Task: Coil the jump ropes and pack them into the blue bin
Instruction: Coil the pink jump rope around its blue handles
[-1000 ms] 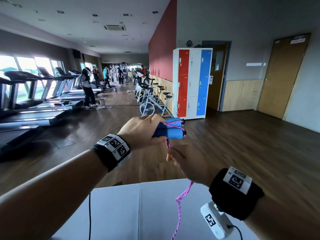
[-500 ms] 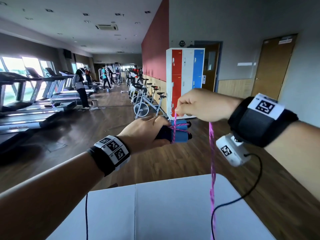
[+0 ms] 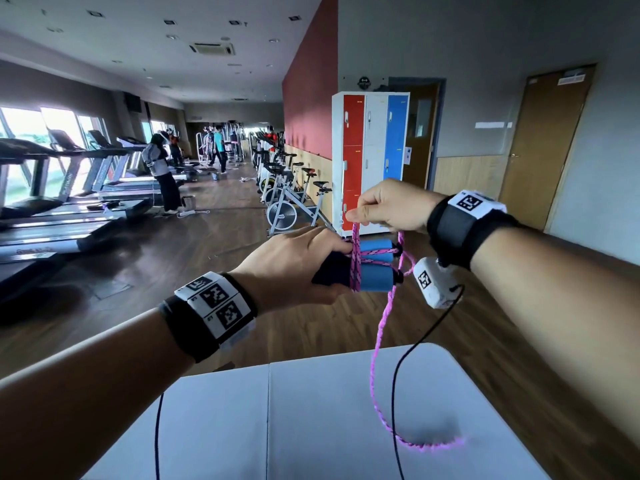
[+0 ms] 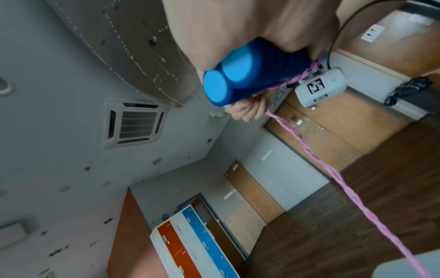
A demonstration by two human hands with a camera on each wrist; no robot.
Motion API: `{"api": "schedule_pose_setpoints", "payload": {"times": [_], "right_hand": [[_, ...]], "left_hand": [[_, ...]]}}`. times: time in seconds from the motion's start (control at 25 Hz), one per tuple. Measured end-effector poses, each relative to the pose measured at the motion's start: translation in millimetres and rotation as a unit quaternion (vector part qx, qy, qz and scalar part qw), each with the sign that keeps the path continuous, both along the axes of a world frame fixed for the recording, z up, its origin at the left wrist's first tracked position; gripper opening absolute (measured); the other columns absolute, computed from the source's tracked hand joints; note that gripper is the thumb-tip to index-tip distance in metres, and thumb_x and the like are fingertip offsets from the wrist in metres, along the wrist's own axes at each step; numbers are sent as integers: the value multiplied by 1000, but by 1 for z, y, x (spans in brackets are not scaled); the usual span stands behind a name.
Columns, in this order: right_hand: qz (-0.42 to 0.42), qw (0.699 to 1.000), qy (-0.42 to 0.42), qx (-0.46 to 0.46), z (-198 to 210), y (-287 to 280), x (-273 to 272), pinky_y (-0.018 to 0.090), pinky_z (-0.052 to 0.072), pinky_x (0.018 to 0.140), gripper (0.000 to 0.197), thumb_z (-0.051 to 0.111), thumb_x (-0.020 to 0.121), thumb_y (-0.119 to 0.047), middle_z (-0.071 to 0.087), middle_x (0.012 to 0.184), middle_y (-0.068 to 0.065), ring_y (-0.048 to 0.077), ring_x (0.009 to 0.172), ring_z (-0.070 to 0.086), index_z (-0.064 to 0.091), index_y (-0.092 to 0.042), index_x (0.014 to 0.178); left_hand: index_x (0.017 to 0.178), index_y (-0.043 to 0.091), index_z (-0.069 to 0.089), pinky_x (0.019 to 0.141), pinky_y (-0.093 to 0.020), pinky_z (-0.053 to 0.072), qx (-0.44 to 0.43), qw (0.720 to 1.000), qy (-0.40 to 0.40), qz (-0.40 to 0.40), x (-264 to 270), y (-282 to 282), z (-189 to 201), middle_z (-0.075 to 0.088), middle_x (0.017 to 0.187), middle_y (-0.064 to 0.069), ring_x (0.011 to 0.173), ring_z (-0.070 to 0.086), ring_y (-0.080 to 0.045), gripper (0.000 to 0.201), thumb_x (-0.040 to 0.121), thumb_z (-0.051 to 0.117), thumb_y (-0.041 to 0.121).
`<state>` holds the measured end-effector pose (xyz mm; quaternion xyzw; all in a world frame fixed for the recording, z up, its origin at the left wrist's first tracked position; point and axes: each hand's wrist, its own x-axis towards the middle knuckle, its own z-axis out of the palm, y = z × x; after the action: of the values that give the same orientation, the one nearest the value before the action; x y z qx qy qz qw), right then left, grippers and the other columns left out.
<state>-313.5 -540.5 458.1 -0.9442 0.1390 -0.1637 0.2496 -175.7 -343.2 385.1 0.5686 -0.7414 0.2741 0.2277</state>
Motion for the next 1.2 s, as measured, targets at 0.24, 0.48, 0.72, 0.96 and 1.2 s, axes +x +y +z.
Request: {"api": "schedule_pose_setpoints", "payload": {"times": [0.24, 0.48, 0.72, 0.96, 1.2], "right_hand": [[29, 891, -130, 435, -75, 14, 7, 19, 48, 47, 34, 36, 105, 4, 60, 62, 5, 14, 58, 56, 55, -5, 78], [-38, 861, -195, 468, -142, 75, 20, 20, 17, 39, 36, 40, 105, -18, 34, 52, -4, 7, 42, 25, 52, -12, 72], [-83, 957, -250, 125, -139, 83, 6, 22, 33, 53, 35, 51, 102, -19, 54, 56, -7, 6, 53, 51, 64, -21, 69], [-76, 989, -85, -90, -70, 82, -27, 36, 30, 54, 34, 59, 96, -27, 57, 64, 9, 23, 62, 52, 58, -4, 71], [-28, 992, -3, -119, 16, 69, -40, 25, 47, 64, 19, 73, 90, -32, 69, 74, -5, 11, 67, 60, 73, -18, 77]], "left_hand": [[121, 20, 60, 74, -29, 53, 12, 999, 33, 32, -7, 3, 5, 68, 109, 4, 91, 61, -16, 59, 68, 60, 44], [125, 16, 61, 87, -22, 42, 14, 996, 54, 71, 16, -9, 3, 68, 114, -2, 102, 61, -19, 54, 80, 81, 38], [133, 21, 55, 93, -36, 46, 61, 988, 85, 115, 27, -13, 2, 66, 118, -4, 111, 58, -23, 57, 85, 74, 45], [132, 27, 51, 92, -35, 44, 107, 981, 67, 148, 35, -15, 5, 66, 112, -4, 113, 52, -21, 58, 85, 71, 52], [131, 29, 52, 91, -35, 48, 120, 983, 81, 114, 20, -15, 6, 61, 111, 0, 107, 53, -17, 58, 82, 75, 52]]}}
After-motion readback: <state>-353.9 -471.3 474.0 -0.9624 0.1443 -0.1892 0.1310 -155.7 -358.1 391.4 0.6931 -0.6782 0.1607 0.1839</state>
